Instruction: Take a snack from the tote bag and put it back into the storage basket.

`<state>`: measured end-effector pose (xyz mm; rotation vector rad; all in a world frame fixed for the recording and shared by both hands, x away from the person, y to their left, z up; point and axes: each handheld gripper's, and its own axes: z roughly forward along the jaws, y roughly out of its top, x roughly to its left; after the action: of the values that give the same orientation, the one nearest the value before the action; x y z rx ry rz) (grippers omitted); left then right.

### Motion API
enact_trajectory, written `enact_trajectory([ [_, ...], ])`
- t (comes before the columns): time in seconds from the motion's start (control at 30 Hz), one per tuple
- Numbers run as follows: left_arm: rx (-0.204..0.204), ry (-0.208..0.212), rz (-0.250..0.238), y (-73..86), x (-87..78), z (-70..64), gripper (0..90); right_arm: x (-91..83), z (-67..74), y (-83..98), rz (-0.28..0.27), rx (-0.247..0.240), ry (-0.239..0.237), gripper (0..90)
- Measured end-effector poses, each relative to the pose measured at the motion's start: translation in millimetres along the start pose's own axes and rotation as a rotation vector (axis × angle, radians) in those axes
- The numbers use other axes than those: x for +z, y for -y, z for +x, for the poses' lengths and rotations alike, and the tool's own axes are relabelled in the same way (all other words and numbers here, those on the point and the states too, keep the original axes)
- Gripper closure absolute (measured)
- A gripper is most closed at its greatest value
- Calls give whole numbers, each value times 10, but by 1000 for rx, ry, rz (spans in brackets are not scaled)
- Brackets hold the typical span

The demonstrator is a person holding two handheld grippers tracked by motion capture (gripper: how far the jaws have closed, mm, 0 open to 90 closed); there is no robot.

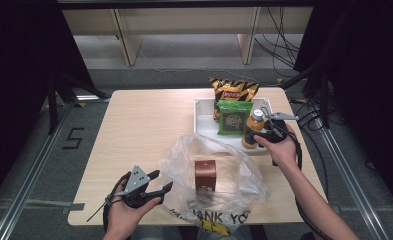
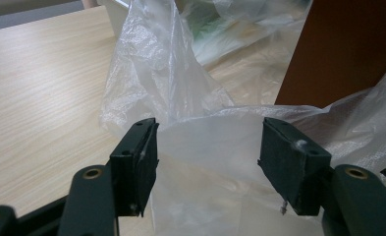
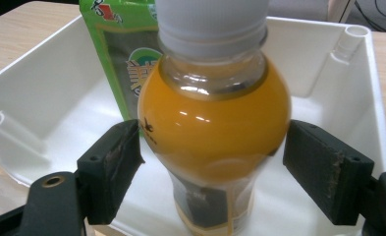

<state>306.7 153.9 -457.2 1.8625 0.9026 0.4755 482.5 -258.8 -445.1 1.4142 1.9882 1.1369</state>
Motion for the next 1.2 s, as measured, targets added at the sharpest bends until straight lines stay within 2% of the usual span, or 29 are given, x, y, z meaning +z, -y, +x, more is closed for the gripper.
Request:
enact_trajectory([
  [0.07,1,0,3,1,-1,0,389,25,-13,-9,-1,-25,3,228],
  [0.1,3,-3,6,0,-3,-2,389,37,-17,-5,-6,-29,-13,230],
  [0.13,3,-3,6,0,-2,-3,389,45,-26,-3,-3,-45,-4,228],
  [0.2,-9,5,1,4,4,-8,388,71,-18,-11,12,-15,1,229],
  [0.27,-3,4,2,3,-1,-5,388,88,-25,-17,-8,-23,8,235],
  [0.4,0,3,7,8,-9,6,388,102,-33,-37,4,-13,-10,296],
  [0.43,-12,2,6,11,-8,2,388,110,-32,-37,0,-7,-20,305],
  [0.47,4,4,6,7,-12,10,388,117,-40,-35,-1,-10,-24,311],
  [0.53,-11,-2,8,9,-14,2,388,122,-46,-34,-2,-9,-31,315],
  [0.6,3,6,6,8,-12,14,388,116,-53,-36,5,-27,-23,316],
  [0.63,-12,2,5,12,-9,6,388,117,-57,-34,1,-26,-28,317],
  [0.67,-11,2,5,12,-9,6,388,112,-81,-29,6,-60,-36,317],
  [0.73,4,-2,9,7,-18,10,388,101,-85,-36,17,-61,-37,318],
  [0.77,-3,-5,5,6,-17,9,388,112,-93,-36,11,-64,-35,318],
  [0.83,-12,-6,0,5,-16,9,388,106,-106,-42,15,-83,-47,318],
  [0.87,-3,0,0,1,-21,13,388,108,-108,-43,22,-82,-63,318],
  [0.9,3,3,0,1,-22,15,388,106,-128,-49,24,-105,-65,318],
  [0.93,-16,-7,3,5,-22,0,388,108,-125,-55,20,-95,-60,317],
  [0.97,-14,-6,4,6,-21,0,388,88,-151,-59,53,-128,-77,317],
  [1.0,-14,-3,0,8,-14,1,388,87,-155,-61,47,-133,-72,316],
  [1.03,-12,-2,1,7,-13,1,388,89,-150,-59,47,-117,-89,316],
  [1.13,-13,-3,4,3,-17,-6,388,78,-155,-57,31,-130,-71,313],
  [1.17,-13,-4,5,3,-17,-6,388,91,-135,-57,11,-94,-65,312],
  [1.2,-14,-4,4,3,-17,-7,388,69,-132,-59,18,-93,-67,308],
])
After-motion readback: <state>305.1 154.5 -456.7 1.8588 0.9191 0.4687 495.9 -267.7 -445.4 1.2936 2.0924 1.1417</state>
